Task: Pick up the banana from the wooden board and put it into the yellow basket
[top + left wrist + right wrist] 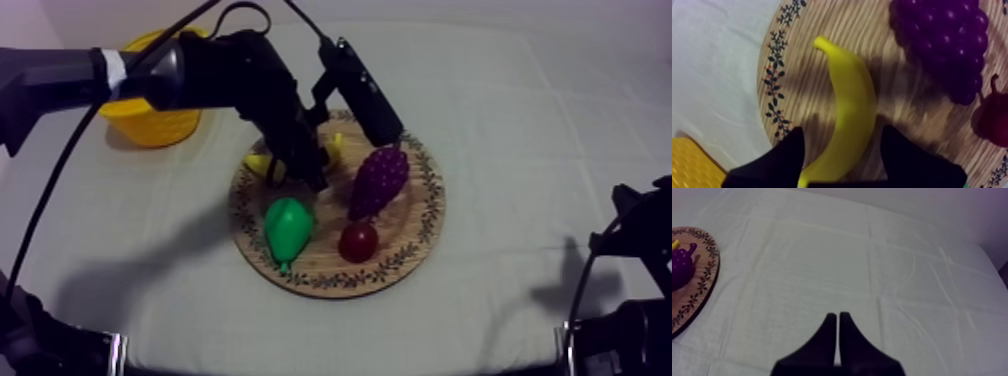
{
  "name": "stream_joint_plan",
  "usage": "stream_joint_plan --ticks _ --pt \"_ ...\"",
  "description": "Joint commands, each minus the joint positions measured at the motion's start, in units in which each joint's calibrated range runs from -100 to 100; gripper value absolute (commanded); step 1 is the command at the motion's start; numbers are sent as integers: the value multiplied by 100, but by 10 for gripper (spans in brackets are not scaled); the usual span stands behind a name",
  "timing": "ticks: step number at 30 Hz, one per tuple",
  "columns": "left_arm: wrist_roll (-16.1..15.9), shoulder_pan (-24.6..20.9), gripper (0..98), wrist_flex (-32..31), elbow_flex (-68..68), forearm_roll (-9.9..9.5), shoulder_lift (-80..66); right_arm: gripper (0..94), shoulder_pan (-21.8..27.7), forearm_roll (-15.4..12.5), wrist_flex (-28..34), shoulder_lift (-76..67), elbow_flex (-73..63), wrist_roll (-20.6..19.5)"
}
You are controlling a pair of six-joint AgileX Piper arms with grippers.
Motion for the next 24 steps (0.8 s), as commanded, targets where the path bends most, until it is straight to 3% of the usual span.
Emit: stream_joint_plan --ticks 1,8,14,24 --pt "25 -7 567 71 0 -5 23 3 -1 1 0 -2 2 0" --pt "148 28 517 252 -4 -23 154 3 -1 1 0 -2 2 0" --pt "403 141 393 266 2 -225 289 3 -1 1 0 -2 2 0" --pt "667 163 275 256 9 -358 398 3 -1 1 0 -2 2 0"
